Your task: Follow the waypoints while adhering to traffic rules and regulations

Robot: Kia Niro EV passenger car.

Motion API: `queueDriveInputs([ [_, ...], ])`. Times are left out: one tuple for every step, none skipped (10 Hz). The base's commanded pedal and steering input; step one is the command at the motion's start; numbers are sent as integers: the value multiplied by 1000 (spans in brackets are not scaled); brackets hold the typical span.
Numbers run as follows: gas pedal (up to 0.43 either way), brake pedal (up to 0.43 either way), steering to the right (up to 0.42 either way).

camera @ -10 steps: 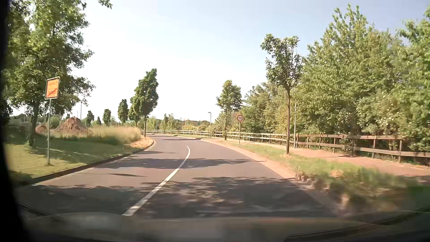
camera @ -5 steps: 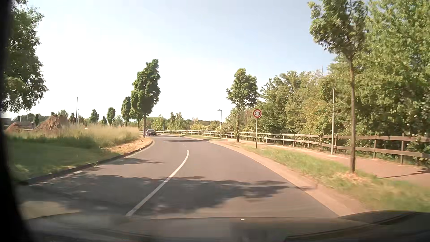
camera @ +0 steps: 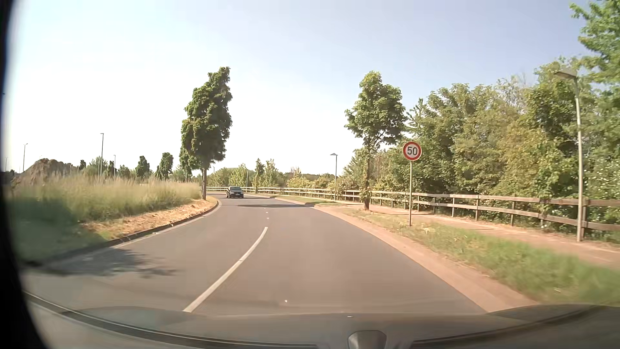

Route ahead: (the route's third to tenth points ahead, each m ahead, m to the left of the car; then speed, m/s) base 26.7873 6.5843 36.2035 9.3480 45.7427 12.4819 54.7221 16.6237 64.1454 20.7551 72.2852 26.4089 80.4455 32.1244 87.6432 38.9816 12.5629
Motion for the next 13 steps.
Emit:
queueDriveInputs([
  [130,6,-31],
  [130,6,-31],
  [130,6,-31],
  [130,6,-31],
  [130,6,-31],
  [138,6,-31],
  [138,6,-31],
  [138,6,-31],
  [138,6,-31],
  [138,6,-32],
  [138,6,-31],
  [138,6,-32],
  [138,6,-31],
])
